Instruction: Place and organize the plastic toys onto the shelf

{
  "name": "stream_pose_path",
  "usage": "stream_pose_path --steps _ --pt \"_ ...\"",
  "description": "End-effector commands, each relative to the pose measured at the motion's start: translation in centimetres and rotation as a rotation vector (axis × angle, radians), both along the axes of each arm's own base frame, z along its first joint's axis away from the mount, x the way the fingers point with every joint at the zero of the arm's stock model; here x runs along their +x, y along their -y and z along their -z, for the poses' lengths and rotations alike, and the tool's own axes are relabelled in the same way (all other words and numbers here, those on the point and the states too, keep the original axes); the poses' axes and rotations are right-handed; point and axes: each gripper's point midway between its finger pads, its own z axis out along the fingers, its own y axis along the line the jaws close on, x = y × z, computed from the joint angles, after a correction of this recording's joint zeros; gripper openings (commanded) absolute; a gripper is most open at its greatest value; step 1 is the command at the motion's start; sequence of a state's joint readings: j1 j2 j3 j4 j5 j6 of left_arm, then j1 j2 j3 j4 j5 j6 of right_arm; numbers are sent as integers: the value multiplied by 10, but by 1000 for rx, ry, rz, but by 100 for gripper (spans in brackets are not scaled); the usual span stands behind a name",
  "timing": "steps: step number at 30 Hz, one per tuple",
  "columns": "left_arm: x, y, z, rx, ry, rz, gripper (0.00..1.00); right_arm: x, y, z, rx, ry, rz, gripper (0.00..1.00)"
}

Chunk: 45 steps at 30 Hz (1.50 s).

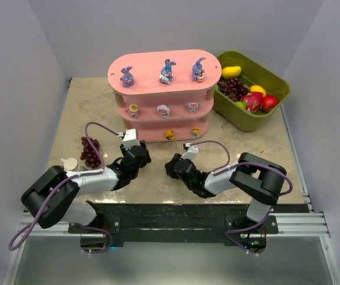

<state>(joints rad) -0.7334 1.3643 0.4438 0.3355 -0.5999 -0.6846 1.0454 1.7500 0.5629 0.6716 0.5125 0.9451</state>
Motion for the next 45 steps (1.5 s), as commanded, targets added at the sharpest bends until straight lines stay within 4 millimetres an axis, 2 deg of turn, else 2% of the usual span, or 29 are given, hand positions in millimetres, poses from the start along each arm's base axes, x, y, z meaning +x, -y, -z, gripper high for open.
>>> stream_pose_path --steps 1,13,18,24,33,37,45 --pt "17 2 -20 -42 74 -66 58 -4 30 25 -105 -41 45 29" --pt "17 -4 -7 -12 59 -93 54 -1 32 26 -103 -43 50 23" --pt "18 -4 -8 -24 73 -98 51 0 32 26 -105 -45 53 22" --pt "19 -5 -9 -23 84 -104 44 0 34 27 -109 -46 55 20" --pt "20 -7 -10 -2 94 -99 27 1 37 28 -108 -48 64 17" --pt "20 -8 -18 -5 120 -92 22 1 38 27 -107 -48 66 16" --pt "25 -13 -49 -3 208 -102 22 2 39 25 -103 -44 72 15"
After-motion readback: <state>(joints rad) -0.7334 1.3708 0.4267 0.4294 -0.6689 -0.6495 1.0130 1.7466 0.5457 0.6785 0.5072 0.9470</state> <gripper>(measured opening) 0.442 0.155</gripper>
